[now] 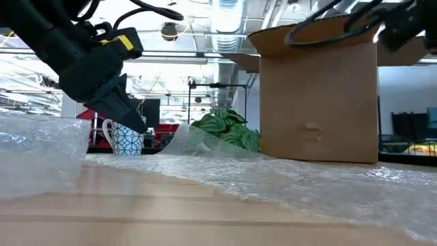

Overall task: Wrap mug
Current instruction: Wrap the yellow mug

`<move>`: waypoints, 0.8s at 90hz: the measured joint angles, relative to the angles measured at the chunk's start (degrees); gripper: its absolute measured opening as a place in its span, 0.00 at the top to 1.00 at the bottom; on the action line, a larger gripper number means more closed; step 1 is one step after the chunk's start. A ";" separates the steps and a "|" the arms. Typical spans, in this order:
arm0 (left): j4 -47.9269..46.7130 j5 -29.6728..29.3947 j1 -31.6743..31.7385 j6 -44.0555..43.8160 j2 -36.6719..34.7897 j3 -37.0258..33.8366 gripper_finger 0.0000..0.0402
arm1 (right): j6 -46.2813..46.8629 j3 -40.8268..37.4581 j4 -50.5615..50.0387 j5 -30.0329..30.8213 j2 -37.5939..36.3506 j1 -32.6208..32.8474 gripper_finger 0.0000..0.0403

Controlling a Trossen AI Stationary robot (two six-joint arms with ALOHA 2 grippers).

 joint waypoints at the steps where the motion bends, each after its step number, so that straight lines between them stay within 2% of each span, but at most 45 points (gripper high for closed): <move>1: 0.02 0.00 -0.01 0.00 0.00 0.00 0.39 | -0.01 -0.29 0.40 -0.07 0.01 -0.05 0.38; 22: 0.78 -0.01 -0.18 0.09 0.00 0.00 0.39 | 0.20 -5.40 7.28 -1.79 0.06 -0.34 0.54; 44: 2.58 0.01 -0.22 1.10 0.00 0.01 0.39 | -1.93 -1.69 12.27 -1.49 0.04 -2.13 0.95; 72: 2.34 0.97 -0.22 1.29 -0.02 0.02 0.39 | -8.02 13.35 12.58 7.74 0.30 -5.81 0.99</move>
